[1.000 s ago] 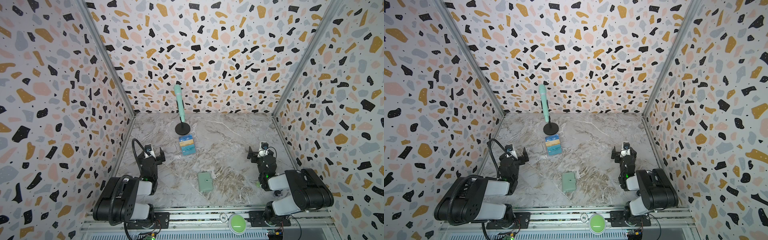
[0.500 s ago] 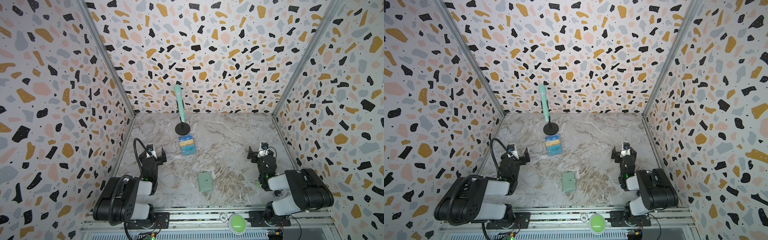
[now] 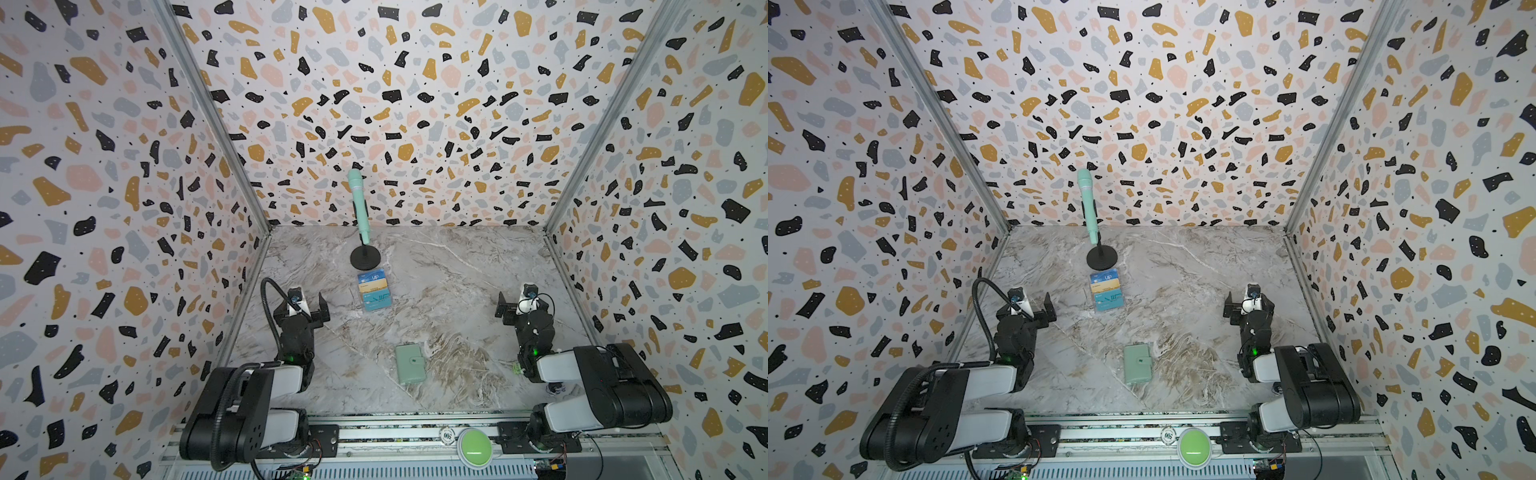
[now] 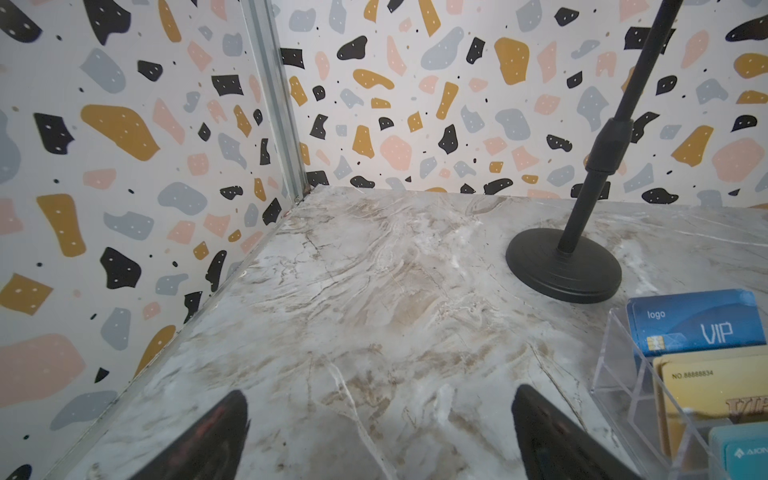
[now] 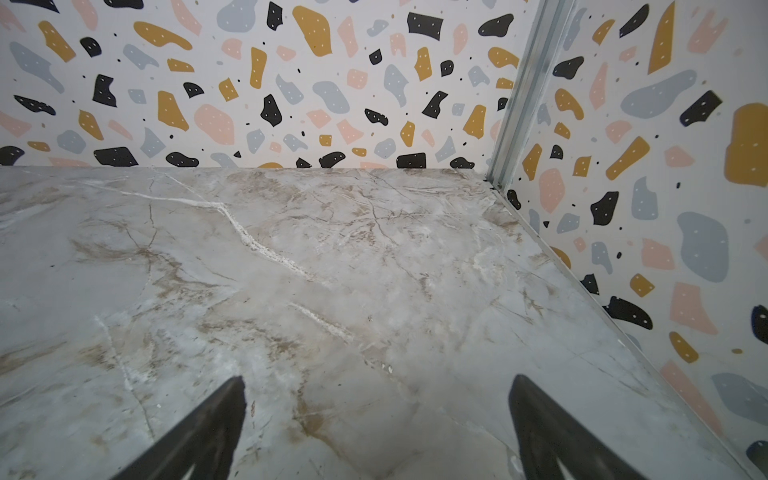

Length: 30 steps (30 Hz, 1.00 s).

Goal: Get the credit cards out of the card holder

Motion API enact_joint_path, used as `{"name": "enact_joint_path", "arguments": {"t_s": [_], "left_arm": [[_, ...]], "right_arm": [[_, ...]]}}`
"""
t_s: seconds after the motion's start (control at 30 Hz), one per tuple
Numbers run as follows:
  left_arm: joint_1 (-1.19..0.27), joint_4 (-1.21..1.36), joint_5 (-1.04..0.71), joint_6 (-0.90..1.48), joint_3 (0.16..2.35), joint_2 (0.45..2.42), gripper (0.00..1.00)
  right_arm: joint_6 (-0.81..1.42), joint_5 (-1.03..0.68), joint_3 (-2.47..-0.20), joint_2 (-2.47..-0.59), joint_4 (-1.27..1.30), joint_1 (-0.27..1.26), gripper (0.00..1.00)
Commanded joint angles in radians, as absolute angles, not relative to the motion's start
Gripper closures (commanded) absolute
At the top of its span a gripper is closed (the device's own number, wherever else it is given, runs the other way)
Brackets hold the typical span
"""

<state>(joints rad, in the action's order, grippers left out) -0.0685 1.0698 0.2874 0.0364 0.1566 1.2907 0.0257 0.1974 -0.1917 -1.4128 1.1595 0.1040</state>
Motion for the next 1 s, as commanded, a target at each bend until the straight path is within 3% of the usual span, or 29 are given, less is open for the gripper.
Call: {"name": "enact_joint_path", "arguments": {"t_s": [0.0, 0.23, 0.4, 0.53, 0.7, 0.97], "left_arm": [[-0.076, 0.955, 0.348, 0.072, 0.21, 1.217, 0.0], [-0.153, 0.685, 0.469, 0.153, 0.283, 1.044, 0.0], [-0.16, 0.406, 0.397, 0.282, 0.415, 0.977, 0.0], [-0.161, 0.168, 0.285, 0.345, 0.523, 0.93, 0.0], [-0.161, -0.001, 0.02, 0.385, 0.609, 0.901, 0.0], [-0.166, -0.229, -0.173, 0.342, 0.723, 0.904, 0.04]], "right_arm": [[0.059, 0.245, -0.276, -1.349, 0.983, 0.1, 0.01], [0.109, 0.18, -0.384, -1.267, 0.721, 0.107, 0.01], [0.197, 0.167, -0.492, -1.189, 0.48, 0.117, 0.01], [0.273, -0.08, -0.623, -1.133, 0.217, 0.139, 0.01], [0.282, -0.124, -0.648, -1.068, 0.113, 0.248, 0.01], [0.327, -0.359, -0.738, -1.075, -0.093, 0.271, 0.01]]}}
